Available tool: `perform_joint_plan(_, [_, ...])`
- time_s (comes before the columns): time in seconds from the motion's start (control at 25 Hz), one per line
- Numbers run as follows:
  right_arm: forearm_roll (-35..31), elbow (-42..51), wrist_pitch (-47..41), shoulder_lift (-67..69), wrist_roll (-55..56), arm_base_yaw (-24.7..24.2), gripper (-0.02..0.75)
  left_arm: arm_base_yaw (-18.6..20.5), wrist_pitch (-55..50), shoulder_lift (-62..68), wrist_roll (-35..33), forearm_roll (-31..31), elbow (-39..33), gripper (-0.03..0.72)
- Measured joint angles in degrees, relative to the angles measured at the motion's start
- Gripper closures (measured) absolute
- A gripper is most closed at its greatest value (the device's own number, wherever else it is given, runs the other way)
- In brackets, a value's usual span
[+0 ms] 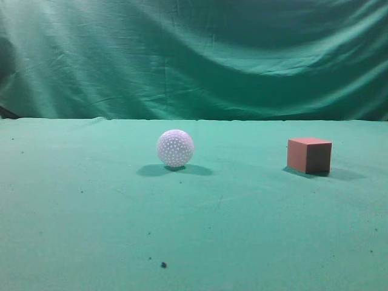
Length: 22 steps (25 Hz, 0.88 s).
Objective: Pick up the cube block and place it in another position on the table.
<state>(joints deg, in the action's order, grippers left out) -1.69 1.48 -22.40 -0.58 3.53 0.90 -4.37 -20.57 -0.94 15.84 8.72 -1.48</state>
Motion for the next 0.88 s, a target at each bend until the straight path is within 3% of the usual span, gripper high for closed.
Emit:
perform_joint_plan(0.72, [0.0, 0.0, 0.12, 0.0, 0.0, 0.0, 0.738, 0.0, 0.0, 0.0, 0.0, 0.0, 0.0, 0.426])
perform_joint_plan(0.88, [-3.56, 0.19, 6.59, 0.0, 1.65, 0.0, 0.738, 0.0, 0.0, 0.0, 0.0, 0.0, 0.0, 0.426])
